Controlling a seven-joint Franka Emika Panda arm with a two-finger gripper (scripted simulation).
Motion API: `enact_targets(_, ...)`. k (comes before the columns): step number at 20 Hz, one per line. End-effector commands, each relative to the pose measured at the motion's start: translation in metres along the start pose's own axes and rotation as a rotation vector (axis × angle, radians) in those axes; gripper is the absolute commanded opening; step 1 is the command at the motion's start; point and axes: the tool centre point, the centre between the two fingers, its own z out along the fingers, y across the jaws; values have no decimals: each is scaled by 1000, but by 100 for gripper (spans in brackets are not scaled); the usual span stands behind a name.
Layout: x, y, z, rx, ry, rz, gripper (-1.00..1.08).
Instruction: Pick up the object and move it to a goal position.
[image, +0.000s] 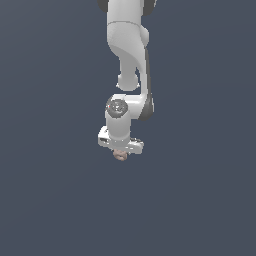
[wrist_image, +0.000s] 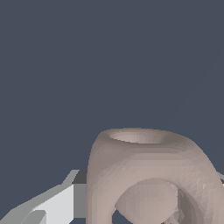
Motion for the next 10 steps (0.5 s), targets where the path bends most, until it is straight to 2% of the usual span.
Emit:
enact_targets(1, 2, 1, -2, 0, 4, 2, -100)
enact_targets(6, 20, 7, -28, 4, 48, 23, -100)
enact_targets(10, 47, 18, -71, 9, 119, 57, -100)
